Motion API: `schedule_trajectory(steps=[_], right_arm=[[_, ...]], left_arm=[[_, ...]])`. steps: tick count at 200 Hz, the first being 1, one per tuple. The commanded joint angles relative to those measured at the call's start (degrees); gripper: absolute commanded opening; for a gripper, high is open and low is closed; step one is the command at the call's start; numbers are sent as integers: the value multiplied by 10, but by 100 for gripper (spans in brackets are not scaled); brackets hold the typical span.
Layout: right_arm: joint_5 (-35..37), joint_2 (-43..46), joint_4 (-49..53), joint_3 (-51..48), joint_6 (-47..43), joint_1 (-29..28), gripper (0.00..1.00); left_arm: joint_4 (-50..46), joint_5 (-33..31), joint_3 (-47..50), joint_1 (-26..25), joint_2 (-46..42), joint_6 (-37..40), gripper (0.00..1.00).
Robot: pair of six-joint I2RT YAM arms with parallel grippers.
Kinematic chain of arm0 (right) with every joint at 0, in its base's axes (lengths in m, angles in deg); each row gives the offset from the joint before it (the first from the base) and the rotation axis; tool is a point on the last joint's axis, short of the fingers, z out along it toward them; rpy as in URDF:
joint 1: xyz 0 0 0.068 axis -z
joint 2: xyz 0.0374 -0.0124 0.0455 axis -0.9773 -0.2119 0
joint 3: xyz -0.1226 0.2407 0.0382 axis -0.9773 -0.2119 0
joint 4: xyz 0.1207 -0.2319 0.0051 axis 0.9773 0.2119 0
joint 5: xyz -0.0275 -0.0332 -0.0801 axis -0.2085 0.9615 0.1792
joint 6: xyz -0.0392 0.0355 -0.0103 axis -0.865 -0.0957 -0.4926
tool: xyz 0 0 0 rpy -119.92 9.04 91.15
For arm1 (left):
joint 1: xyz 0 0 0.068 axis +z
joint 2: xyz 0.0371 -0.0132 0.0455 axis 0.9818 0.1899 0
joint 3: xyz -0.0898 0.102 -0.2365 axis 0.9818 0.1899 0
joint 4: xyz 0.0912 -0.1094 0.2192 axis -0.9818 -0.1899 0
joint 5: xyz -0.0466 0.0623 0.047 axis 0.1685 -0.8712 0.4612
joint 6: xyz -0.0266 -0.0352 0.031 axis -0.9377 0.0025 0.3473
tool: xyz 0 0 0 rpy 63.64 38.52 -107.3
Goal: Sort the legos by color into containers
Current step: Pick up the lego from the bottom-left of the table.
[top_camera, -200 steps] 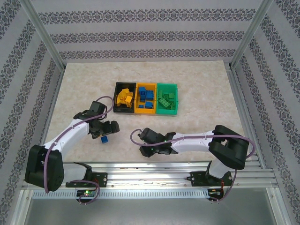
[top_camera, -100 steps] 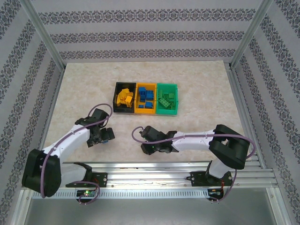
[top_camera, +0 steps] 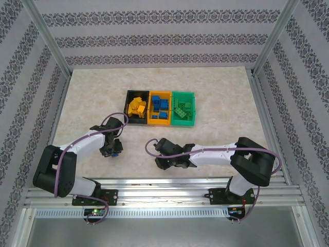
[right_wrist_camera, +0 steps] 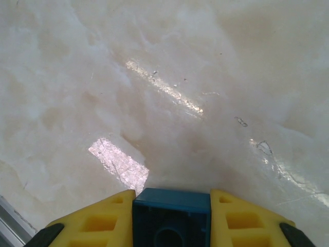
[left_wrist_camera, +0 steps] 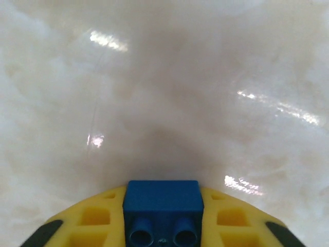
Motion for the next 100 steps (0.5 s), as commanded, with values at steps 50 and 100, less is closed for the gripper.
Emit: schedule_trajectory(steps=[50,100], right_arm=[[-12,45,-29,-2,13,44,21],[-35,65,-44,31,-7,122,21]], left_arm=[[34,56,-7,-2,-65,6,14],[53,85,-10,-5,-99,13,11]])
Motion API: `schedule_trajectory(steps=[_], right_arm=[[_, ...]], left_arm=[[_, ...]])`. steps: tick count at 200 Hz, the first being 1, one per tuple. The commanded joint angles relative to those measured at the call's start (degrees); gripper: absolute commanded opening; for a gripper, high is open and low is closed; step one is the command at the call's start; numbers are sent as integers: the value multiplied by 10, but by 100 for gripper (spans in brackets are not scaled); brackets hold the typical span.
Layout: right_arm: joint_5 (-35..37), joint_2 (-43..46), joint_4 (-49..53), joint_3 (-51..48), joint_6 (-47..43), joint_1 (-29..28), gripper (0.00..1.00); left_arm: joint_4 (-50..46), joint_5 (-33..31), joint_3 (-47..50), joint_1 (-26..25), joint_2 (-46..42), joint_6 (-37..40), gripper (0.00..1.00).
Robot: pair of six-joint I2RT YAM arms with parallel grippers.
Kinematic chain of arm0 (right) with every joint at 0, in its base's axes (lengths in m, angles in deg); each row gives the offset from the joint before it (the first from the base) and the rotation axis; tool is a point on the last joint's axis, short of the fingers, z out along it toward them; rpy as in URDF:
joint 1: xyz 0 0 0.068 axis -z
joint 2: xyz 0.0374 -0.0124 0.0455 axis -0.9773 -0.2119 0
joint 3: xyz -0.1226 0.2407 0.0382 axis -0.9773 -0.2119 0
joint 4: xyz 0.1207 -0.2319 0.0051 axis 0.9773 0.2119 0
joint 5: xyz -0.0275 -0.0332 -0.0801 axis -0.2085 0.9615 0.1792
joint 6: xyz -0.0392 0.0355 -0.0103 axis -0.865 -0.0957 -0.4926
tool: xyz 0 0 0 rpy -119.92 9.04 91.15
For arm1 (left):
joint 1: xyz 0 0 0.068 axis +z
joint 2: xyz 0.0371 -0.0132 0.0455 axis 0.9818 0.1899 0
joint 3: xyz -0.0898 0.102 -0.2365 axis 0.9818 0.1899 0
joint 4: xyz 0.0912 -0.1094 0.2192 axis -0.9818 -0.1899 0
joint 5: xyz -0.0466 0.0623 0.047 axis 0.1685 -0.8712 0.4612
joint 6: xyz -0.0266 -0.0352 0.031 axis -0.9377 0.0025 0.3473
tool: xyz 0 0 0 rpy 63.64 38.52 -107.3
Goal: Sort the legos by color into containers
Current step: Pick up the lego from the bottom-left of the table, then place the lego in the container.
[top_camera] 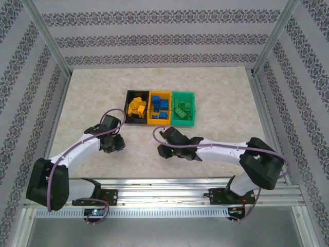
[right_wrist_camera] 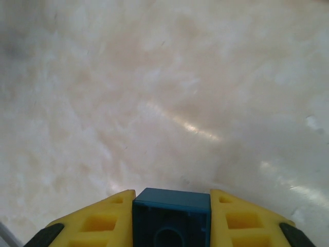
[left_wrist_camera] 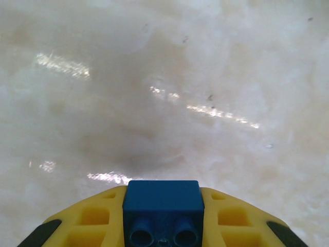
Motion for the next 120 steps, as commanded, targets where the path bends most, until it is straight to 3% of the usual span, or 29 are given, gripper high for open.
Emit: schedule_trajectory(steps=[1,46,92,104,120], right_arm=[[-19,16,-18,29,-9,32,21],[-48,-8,-23,97,-34,125,21],[-51,-109,7,239,-80,195,24],[-59,-155,34,292,-96,206,28],[-70,-202,64,352,-107,216,39]], left_arm=[[18,21,-10,-5,-14,11,11],[41,78,-6,-7,-11,16,11],[46,123,-9,-18,-4,27,11],[45,120,-7,-22,-12,26,11],[42,120,-6,-25,-24,27,11]])
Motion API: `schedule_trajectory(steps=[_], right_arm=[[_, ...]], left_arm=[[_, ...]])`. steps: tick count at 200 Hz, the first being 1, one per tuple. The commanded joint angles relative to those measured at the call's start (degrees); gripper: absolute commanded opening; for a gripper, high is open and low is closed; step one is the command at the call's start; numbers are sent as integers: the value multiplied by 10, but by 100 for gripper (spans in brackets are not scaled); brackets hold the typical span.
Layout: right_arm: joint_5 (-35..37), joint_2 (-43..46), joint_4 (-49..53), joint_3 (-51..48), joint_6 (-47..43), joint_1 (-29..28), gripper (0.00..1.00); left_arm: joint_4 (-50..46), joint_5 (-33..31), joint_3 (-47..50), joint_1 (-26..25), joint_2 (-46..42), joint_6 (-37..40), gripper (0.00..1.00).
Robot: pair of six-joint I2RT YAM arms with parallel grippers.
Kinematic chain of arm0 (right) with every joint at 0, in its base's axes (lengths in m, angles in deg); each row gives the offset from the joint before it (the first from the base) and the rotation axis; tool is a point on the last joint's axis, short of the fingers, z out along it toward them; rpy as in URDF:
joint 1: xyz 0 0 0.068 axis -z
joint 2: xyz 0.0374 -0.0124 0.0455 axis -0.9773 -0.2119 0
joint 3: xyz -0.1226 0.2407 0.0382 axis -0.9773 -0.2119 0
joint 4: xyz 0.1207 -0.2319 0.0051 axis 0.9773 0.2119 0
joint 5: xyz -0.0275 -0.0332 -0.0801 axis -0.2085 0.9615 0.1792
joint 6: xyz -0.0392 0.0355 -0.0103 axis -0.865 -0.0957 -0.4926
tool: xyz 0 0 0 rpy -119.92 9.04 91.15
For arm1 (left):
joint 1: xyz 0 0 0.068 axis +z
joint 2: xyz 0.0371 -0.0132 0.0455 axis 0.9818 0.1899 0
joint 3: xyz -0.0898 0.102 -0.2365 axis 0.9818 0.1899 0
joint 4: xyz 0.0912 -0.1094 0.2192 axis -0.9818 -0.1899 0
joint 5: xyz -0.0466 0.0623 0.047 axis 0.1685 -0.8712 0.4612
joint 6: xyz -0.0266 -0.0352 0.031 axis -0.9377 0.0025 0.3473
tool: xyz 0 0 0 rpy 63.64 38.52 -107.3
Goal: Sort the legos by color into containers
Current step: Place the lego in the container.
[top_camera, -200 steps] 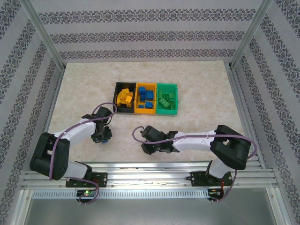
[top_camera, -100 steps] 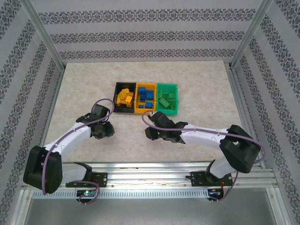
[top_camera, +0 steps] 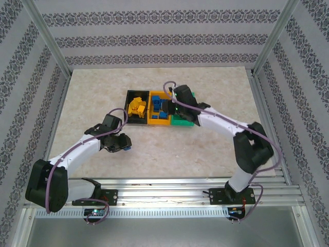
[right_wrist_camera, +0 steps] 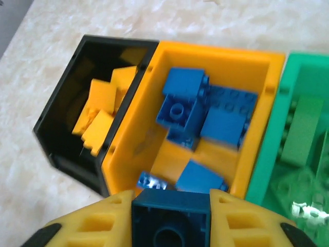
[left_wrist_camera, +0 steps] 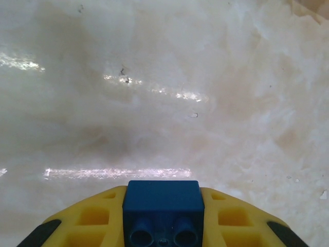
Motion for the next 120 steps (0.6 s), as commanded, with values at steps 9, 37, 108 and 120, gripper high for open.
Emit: schedule_trajectory(steps=[9,37,108,120], right_arm=[[-33,-73,50,81,-42,13,45],[-41,-63,49,76,-47,6,54],[-29,55,43,-44,-64,5,56],[-29,78,46,-67,-69,6,56]], left_arm=[[9,15,-5,-11,-25,14,11],[8,20,-3,-13,-38,19,11],[60,55,-19,-17,5,27,12],[69,57,-22,-19,12,27,12]])
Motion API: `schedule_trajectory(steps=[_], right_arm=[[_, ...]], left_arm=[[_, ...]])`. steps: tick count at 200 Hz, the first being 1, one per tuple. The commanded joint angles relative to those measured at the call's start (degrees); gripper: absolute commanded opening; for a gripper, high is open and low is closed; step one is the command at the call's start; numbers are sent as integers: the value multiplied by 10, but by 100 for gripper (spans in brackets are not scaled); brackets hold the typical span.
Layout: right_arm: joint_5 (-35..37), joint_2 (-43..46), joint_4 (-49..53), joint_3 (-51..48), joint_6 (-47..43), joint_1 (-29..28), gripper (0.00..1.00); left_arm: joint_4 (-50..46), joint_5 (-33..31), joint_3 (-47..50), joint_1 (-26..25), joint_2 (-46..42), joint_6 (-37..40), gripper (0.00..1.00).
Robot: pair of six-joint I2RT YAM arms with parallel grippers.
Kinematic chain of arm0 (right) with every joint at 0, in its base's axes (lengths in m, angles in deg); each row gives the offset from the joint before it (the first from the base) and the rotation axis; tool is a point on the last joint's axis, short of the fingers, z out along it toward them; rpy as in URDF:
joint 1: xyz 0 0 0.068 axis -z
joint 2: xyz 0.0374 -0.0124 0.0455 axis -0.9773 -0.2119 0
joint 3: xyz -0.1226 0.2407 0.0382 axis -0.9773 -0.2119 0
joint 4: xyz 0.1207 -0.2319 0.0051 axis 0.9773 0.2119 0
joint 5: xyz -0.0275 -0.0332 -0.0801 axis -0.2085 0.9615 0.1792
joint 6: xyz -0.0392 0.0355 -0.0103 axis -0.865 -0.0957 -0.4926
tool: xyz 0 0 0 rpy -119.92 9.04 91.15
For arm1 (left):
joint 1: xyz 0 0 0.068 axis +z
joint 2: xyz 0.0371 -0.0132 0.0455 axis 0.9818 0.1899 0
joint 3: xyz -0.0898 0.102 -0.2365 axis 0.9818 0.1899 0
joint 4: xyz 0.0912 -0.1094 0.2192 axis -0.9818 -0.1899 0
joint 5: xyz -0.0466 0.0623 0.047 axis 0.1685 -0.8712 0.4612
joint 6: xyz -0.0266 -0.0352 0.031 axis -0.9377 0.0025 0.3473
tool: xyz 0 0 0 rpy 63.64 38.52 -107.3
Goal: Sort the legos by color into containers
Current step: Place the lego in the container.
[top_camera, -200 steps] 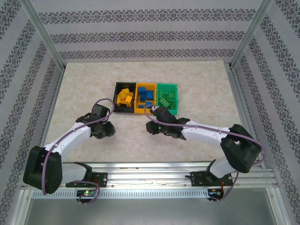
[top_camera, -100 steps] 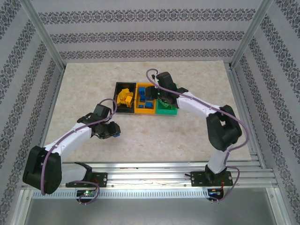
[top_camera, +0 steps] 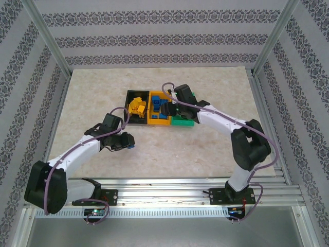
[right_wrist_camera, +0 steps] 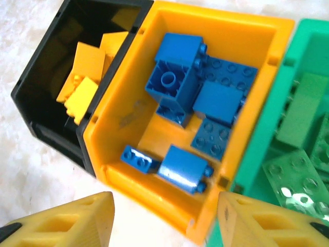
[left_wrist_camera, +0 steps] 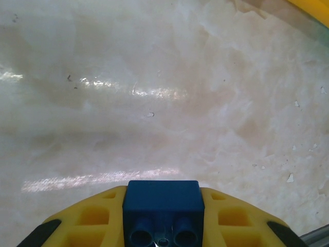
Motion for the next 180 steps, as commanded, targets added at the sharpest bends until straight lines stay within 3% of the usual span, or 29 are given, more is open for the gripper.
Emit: schedule_trajectory(steps=[1,93,139,180], right_arm=[[1,56,3,-37,-19,-4,56],[51,217,-43,-262,-95,-3,59],[57,226,-124,-321,-62,-4,59],[80,225,-133,-327,-62,-10,59]], left_arm=[[37,16,-19,-11,13,15,12],[31,1,-92,-27,80,25,12],[-4,-24,-197,-40,152,46,13],[-25,-38,-298,-54,221,60,13]])
